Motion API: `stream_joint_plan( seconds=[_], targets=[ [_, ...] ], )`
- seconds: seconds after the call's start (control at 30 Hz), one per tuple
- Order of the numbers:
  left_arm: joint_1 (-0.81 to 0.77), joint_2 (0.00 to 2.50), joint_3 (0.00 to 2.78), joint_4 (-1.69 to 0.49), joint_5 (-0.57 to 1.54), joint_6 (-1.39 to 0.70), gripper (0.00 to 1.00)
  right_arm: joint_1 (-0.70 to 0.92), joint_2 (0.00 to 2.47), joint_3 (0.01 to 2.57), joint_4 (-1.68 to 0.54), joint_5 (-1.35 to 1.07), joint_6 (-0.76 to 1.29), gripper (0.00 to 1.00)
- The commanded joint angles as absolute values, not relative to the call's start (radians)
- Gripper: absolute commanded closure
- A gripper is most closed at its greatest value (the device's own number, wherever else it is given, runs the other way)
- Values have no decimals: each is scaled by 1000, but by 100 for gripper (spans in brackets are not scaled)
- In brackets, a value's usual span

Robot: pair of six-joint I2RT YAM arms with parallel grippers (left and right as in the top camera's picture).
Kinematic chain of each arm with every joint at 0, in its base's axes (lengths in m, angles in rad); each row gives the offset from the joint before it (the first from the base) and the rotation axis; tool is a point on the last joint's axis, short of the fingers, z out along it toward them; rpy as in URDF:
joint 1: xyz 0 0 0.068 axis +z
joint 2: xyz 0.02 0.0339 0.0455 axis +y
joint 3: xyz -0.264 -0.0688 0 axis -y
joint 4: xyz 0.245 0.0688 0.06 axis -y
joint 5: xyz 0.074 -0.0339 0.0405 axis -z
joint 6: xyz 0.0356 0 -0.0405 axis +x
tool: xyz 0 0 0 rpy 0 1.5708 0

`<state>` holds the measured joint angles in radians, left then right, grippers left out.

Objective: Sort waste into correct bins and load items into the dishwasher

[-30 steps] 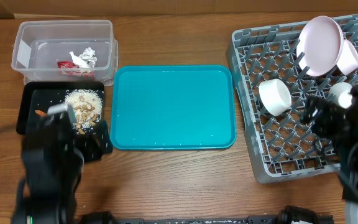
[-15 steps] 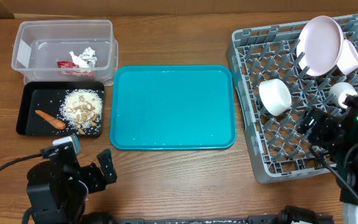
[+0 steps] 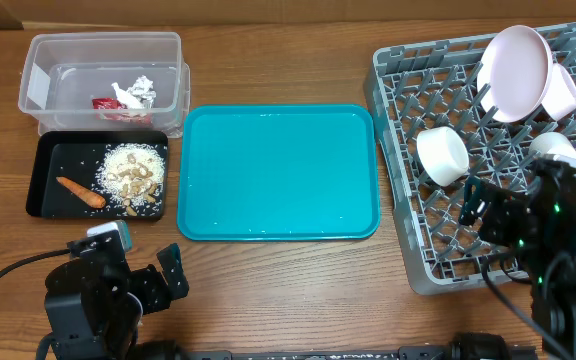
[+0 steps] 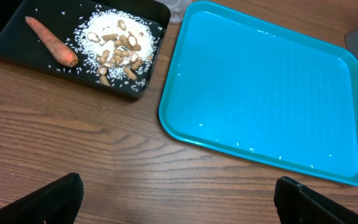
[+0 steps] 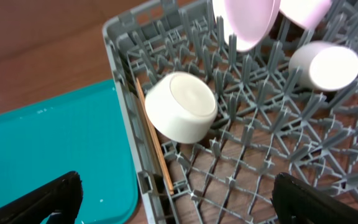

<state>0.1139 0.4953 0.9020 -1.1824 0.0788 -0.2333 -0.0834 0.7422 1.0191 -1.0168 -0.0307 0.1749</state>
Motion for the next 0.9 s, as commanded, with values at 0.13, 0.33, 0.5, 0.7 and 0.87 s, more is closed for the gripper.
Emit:
stream_joint_plan(
  seconds=[0.13, 0.33, 0.5, 0.7, 0.87],
  targets=[
    [120, 490, 894, -1182, 75, -244, 0, -79, 551, 854, -862, -4, 163, 0],
    [120, 490, 894, -1182, 75, -244, 0, -78, 376, 613, -637, -81, 164, 0],
    [120, 490, 894, -1182, 75, -244, 0, -78, 223, 410, -485, -114, 164, 0],
    [120, 490, 894, -1182, 75, -244, 0, -79, 78, 206, -237, -122, 163, 0],
    [120, 490, 894, -1182, 75, -244, 0, -79, 18, 97, -92, -121, 133, 0]
  ],
)
